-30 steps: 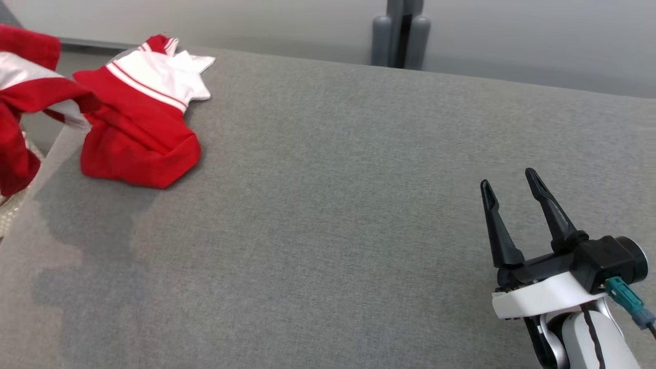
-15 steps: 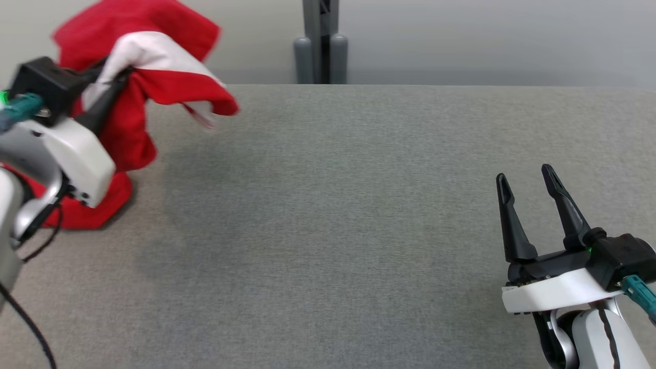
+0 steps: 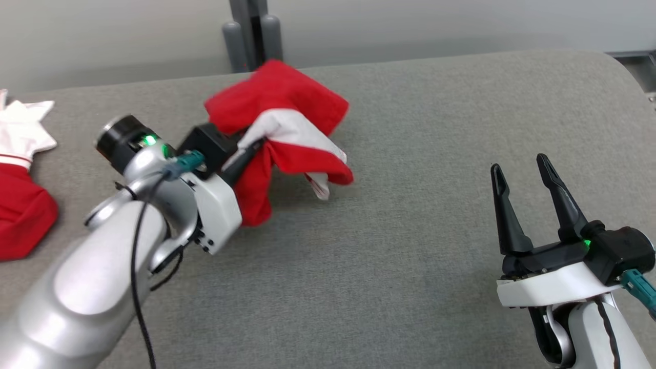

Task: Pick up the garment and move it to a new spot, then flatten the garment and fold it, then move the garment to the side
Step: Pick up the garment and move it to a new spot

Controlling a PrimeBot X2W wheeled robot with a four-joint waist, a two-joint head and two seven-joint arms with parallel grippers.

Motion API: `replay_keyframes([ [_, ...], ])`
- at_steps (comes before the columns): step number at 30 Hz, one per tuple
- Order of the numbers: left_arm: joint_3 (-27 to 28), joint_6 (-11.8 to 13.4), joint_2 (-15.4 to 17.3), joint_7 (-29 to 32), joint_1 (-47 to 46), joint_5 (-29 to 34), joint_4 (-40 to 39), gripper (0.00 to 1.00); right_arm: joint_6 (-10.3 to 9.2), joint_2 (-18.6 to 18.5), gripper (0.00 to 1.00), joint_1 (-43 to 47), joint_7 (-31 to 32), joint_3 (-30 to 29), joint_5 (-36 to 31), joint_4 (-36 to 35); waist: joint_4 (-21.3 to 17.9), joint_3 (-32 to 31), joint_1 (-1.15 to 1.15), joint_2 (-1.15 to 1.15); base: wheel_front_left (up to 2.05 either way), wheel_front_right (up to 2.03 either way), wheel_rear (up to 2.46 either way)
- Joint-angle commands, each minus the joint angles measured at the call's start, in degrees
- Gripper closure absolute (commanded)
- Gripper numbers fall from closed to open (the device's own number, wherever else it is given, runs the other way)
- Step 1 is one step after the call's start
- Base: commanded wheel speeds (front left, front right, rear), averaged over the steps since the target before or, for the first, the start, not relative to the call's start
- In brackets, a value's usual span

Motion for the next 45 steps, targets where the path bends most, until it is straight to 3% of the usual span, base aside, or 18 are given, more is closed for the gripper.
replay_keyframes([
  [1, -1.17, -0.12, -0.56, -0.62, 0.14, 0.64, 1.88, 1.0, 0.01, -0.34, 0.0, -0.65, -0.28, 0.08, 0.53, -0.36, -1.79, 1.65, 0.0, 0.0, 0.0, 0.0, 0.0],
  [11, -9.01, -0.42, -8.52, -6.5, -2.74, -1.56, 19.55, 1.0, 0.01, -0.32, 0.0, -2.0, -0.28, 0.78, 1.13, -1.28, -5.98, 5.64, 0.0, 0.0, 0.0, 0.0, 0.0],
  [21, -12.61, -0.45, -11.42, -11.37, -4.27, -5.01, 28.19, 1.0, 0.01, -0.32, 0.0, -1.53, -0.29, 0.34, 1.16, -1.23, -5.85, 5.74, 0.0, 0.0, 0.0, 0.0, 0.0],
  [23, -12.65, -0.46, -12.25, -12.99, -4.4, -5.46, 29.24, 0.24, 0.01, -0.32, 0.0, -1.29, -0.29, 0.29, 1.07, -0.99, -5.33, 5.23, 0.0, 0.0, 0.0, 0.0, 0.0],
  [24, -12.63, -0.46, -12.61, -13.74, -4.31, -5.74, 29.83, 0.0, 0.01, -0.33, 0.0, -1.18, -0.29, 0.31, 1.13, -0.86, -5.08, 4.91, 0.0, 0.0, 0.0, 0.0, 0.0],
  [34, -10.01, -0.3, -15.29, -19.62, -0.43, -10.22, 30.25, 0.0, 0.01, -0.33, 0.0, 0.58, -0.29, 0.64, 1.23, 0.65, -1.94, -0.55, 0.0, 0.0, 0.0, 0.0, 0.0],
  [45, -2.63, 4.02, -13.96, -20.9, 10.03, -19.45, 26.71, 0.0, 0.01, -0.34, 0.0, 2.73, -0.29, 1.45, 1.06, 1.85, -0.06, -5.76, 0.0, 0.0, 0.0, 0.0, 0.0],
])
